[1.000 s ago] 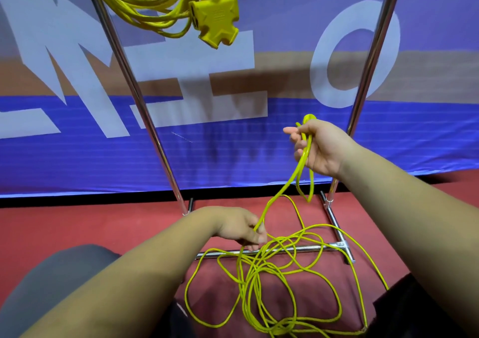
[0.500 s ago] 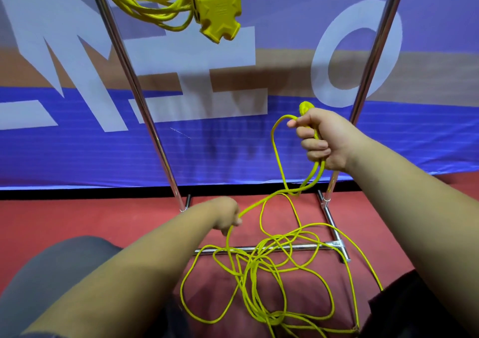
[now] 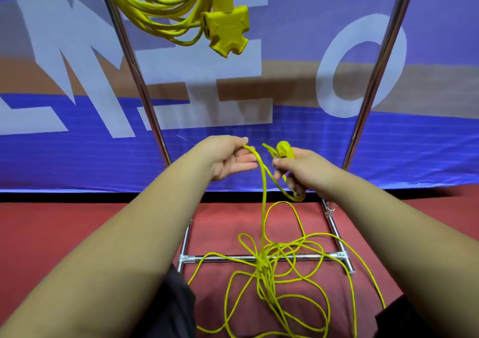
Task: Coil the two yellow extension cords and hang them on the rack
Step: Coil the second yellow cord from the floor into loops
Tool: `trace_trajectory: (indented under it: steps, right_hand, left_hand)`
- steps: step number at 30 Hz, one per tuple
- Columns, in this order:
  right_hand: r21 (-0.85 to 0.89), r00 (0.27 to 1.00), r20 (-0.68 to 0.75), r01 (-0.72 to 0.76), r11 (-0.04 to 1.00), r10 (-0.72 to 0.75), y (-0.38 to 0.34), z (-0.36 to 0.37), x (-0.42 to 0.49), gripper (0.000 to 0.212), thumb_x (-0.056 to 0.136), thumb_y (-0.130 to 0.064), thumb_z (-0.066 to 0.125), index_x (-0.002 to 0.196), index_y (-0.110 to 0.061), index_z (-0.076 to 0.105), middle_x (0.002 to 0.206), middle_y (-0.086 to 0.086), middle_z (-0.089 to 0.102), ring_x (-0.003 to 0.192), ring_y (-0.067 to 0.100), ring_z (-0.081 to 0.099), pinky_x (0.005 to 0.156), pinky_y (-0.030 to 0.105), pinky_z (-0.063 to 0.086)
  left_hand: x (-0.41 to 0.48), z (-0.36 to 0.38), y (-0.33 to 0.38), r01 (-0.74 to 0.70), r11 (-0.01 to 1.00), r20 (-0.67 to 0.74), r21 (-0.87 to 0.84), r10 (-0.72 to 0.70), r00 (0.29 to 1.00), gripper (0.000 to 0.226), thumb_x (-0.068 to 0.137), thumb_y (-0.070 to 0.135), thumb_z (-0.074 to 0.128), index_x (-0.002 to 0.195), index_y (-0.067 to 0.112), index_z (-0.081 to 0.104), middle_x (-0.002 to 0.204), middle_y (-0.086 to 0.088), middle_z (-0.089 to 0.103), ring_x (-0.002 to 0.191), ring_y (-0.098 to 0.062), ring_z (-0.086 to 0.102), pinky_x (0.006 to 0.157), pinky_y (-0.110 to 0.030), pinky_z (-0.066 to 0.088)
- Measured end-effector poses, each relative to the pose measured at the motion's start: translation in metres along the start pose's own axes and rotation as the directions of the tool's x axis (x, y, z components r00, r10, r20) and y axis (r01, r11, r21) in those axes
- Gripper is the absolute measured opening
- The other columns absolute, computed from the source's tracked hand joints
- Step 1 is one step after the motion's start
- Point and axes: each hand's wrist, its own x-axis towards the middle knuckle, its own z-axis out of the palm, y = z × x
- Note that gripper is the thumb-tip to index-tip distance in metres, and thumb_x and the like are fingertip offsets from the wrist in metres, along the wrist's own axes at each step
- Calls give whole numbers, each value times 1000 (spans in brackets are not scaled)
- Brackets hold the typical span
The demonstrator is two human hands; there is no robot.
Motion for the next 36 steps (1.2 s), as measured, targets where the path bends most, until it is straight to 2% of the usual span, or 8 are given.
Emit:
trace_trajectory:
  steps: [6,9,13,16,19,24,30,36]
  right_hand:
    - [294,988,133,-115,949,79,13,25,-6,15,112,-31,51,108,-17,55,108,13,81,96,29,76,78,39,61]
    - [441,983,169,-145,886,77,12,26,-11,21,112,-33,52,112,-13,57,98,16,78,85,32,77,76,41,64]
    - [345,993,113,-76,935,39,5,17,-13,28,108,-32,59,118,-10,72,85,7,74,62,18,65,61,33,56]
    - [389,998,37,-59,919,48,0,13,-11,23,107,-28,61,109,-8,72,77,6,68,55,17,59,51,30,49]
    - [447,996,-60,-31,894,65,-6,10,-9,21,108,-25,58,103,-7,69,73,4,67,51,13,57,46,26,46]
    - [606,973,-192,18,795,125,-20,-3,-2,23,111,-22,55,101,-5,65,68,3,71,51,11,64,46,23,50]
    - [750,937,-263,49,660,229,-22,-16,4,22,112,-19,53,101,-2,63,65,3,73,53,10,70,49,23,56]
    - [747,923,-296,62,662,247,-22,-24,11,23,109,-16,56,93,-4,66,75,5,69,51,9,60,45,21,48]
  left_hand:
    - [11,1,9,59,904,2,-424,-64,998,19,108,4,47,95,-7,57,64,-23,70,91,-32,73,51,-48,60]
    - [25,-9,10,52,838,-38,-542,-86,996,16,108,2,46,102,-9,56,69,-28,71,115,-35,70,47,-52,59]
    - [39,-21,3,35,832,-105,-553,-111,988,18,110,5,42,120,-4,54,90,-27,71,94,-36,74,48,-54,60]
    - [41,-16,-8,100,927,-88,-361,-141,986,28,113,11,32,133,0,48,100,-25,70,79,-36,74,61,-55,63]
    - [30,-3,-22,154,972,-92,177,-139,986,31,108,8,28,122,-3,54,77,-14,68,77,-28,74,66,-47,65]
    - [11,9,-68,51,583,167,811,-314,935,16,101,8,55,115,9,62,98,-9,72,95,-29,73,77,-36,58]
    - [17,25,-125,-360,514,539,778,-254,803,50,104,12,60,152,12,46,152,-4,54,139,-13,51,104,-18,45]
    - [29,19,-148,-524,386,596,760,-89,798,20,101,21,63,119,13,61,110,-3,73,96,-10,66,98,-43,55]
